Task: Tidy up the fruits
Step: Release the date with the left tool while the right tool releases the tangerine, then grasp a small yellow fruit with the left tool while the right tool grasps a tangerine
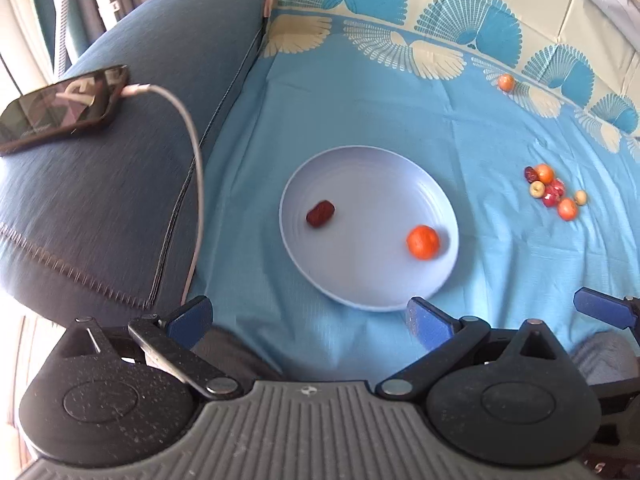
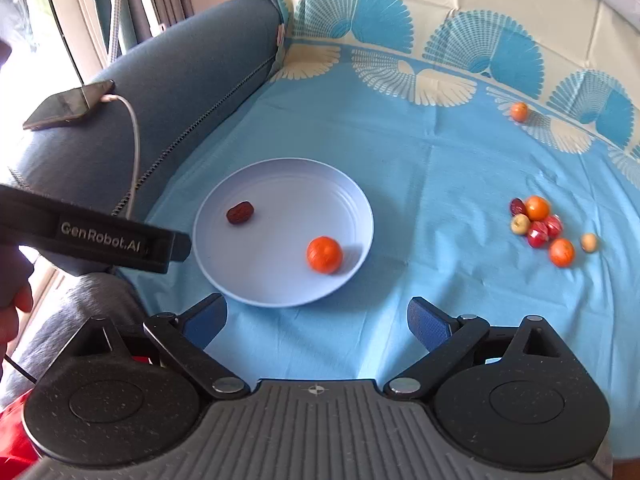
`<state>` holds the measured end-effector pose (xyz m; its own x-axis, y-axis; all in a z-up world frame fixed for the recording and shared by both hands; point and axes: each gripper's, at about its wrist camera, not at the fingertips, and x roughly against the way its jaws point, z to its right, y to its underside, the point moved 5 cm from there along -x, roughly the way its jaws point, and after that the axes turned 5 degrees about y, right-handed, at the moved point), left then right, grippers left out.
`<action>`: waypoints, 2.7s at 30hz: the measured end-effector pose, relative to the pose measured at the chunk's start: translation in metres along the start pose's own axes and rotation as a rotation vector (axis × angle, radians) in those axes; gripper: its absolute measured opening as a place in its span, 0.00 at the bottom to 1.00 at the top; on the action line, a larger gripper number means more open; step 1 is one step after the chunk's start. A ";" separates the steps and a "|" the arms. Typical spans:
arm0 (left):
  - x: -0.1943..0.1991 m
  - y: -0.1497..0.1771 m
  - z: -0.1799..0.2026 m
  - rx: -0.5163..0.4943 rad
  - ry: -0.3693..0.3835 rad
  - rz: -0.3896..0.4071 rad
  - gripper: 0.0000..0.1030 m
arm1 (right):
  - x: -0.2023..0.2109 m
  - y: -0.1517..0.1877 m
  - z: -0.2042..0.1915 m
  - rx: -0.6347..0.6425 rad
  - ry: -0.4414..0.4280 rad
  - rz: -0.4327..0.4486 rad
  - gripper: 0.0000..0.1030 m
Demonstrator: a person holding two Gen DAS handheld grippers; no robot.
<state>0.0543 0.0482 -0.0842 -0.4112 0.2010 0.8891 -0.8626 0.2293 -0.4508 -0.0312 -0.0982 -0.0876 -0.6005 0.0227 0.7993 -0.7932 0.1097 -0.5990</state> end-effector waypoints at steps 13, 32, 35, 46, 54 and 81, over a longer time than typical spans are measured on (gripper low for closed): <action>0.083 0.035 0.024 -0.045 -0.009 0.160 1.00 | 0.089 0.019 0.009 -0.050 0.034 0.191 0.97; 0.110 0.035 0.035 -0.084 -0.055 0.225 1.00 | 0.109 0.026 0.007 -0.028 0.010 0.248 0.99; 0.109 0.035 0.038 -0.091 -0.049 0.210 1.00 | 0.110 0.027 0.009 -0.042 0.001 0.258 0.99; 0.101 0.028 0.060 -0.142 -0.051 0.198 1.00 | 0.103 0.030 0.023 -0.094 -0.006 0.250 0.99; 0.073 0.013 0.079 -0.162 -0.035 0.138 1.00 | 0.089 0.031 0.051 -0.168 0.024 0.239 0.99; -0.171 -0.095 0.221 -0.382 0.067 0.086 1.00 | -0.189 0.009 0.274 -0.384 0.469 0.137 0.99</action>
<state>0.1414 -0.2189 -0.1764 -0.4462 0.2942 0.8452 -0.6488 0.5441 -0.5320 0.0469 -0.3739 -0.2570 -0.5166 0.4867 0.7044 -0.5664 0.4228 -0.7075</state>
